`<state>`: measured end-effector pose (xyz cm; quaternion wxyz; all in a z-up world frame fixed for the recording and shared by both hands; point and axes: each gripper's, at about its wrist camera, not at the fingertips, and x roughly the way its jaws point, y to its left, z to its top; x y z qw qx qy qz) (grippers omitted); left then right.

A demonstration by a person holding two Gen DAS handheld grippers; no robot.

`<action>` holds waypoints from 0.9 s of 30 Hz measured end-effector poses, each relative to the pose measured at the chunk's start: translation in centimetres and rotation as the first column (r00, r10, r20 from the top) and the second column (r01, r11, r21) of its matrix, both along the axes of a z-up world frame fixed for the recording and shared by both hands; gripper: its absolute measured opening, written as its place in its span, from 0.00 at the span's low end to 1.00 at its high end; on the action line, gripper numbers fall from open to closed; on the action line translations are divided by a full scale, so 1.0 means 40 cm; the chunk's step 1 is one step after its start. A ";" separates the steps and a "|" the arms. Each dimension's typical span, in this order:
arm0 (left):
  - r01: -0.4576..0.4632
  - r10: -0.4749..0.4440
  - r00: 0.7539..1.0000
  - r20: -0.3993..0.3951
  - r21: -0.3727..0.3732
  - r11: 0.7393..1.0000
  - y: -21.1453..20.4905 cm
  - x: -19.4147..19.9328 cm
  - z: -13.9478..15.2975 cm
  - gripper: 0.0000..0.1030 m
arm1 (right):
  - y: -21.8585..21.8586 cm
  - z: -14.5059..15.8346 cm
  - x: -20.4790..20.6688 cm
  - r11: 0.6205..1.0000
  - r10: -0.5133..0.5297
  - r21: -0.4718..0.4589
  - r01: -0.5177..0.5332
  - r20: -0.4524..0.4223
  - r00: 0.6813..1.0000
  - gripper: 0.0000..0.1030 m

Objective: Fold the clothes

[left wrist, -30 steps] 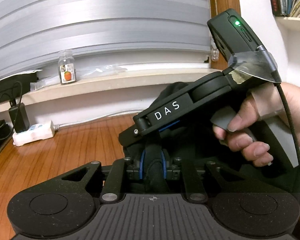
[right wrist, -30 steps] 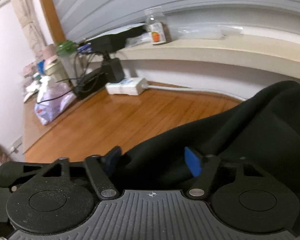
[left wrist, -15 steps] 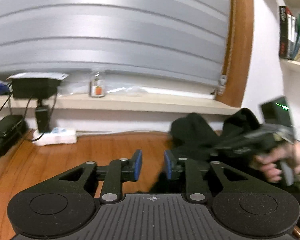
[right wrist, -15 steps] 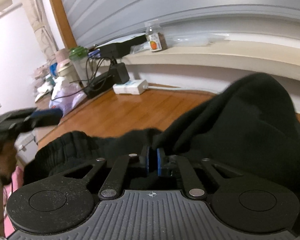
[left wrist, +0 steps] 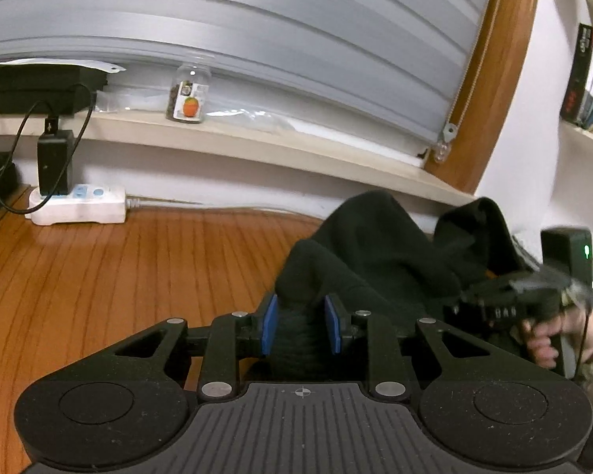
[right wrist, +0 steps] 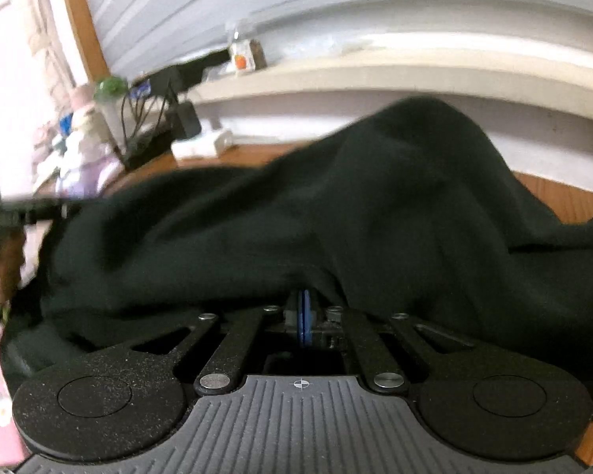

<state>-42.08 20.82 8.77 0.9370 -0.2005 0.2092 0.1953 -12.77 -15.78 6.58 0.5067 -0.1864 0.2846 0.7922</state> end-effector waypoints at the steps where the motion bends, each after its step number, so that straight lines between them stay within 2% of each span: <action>1: -0.001 0.001 1.000 -0.001 0.003 1.000 -0.009 0.001 -0.002 0.26 | 0.007 0.012 -0.006 1.000 -0.003 0.008 0.003 -0.009 1.000 0.06; 2: -0.003 0.003 1.000 -0.003 0.007 1.000 -0.019 0.003 -0.004 0.26 | 0.014 0.024 -0.013 1.000 -0.006 0.017 0.006 -0.018 1.000 0.07; 4: -0.003 0.003 1.000 -0.018 0.030 1.000 -0.045 0.013 -0.008 0.26 | 0.030 0.046 -0.029 0.999 -0.011 0.035 0.012 -0.036 0.999 0.14; 5: -0.001 0.002 1.000 -0.025 0.046 0.999 -0.061 0.018 -0.009 0.26 | 0.038 0.057 -0.038 0.999 -0.012 0.045 0.014 -0.044 0.999 0.25; 6: 0.001 0.001 0.999 -0.033 0.062 0.998 -0.076 0.023 -0.010 0.26 | 0.047 0.063 -0.053 0.999 -0.007 0.044 0.010 -0.055 0.998 0.31; 10: -0.001 0.010 0.998 -0.061 0.137 0.991 -0.137 0.036 -0.013 0.26 | 0.079 0.086 -0.115 0.999 0.014 0.038 -0.010 -0.098 0.995 0.33; 13: -0.001 0.014 0.997 -0.072 0.173 0.985 -0.168 0.043 -0.017 0.27 | 0.103 0.103 -0.161 0.999 0.029 0.034 -0.025 -0.130 0.991 0.43; 15: 0.004 0.011 0.997 -0.080 0.191 0.982 -0.183 0.046 -0.022 0.27 | 0.113 0.096 -0.190 0.999 0.040 0.016 -0.039 -0.116 0.992 0.50; 18: 0.006 0.009 0.997 -0.079 0.192 0.981 -0.188 0.048 -0.029 0.27 | 0.125 0.077 -0.220 0.999 0.047 -0.002 -0.047 -0.092 0.995 0.54; 20: 0.007 0.007 0.997 -0.076 0.188 0.982 -0.188 0.045 -0.030 0.27 | 0.123 0.063 -0.221 0.999 0.046 -0.005 -0.046 -0.088 0.995 0.53; 21: 0.009 0.005 0.997 -0.074 0.184 0.983 -0.188 0.044 -0.029 0.27 | 0.120 0.055 -0.214 0.999 0.052 -0.003 -0.052 -0.094 0.994 0.50; 22: 0.011 0.002 0.997 -0.071 0.180 0.984 -0.187 0.042 -0.028 0.27 | 0.119 0.050 -0.209 0.998 0.060 -0.003 -0.060 -0.101 0.993 0.41; 23: 0.014 -0.002 0.998 -0.070 0.179 0.984 -0.187 0.037 -0.023 0.27 | 0.117 0.046 -0.201 0.998 0.058 -0.004 -0.059 -0.092 0.994 0.17; 27: 0.029 -0.027 1.000 -0.015 0.150 0.988 -0.164 -0.004 0.021 0.27 | 0.093 0.032 -0.170 0.997 0.083 0.002 -0.083 -0.072 0.994 0.08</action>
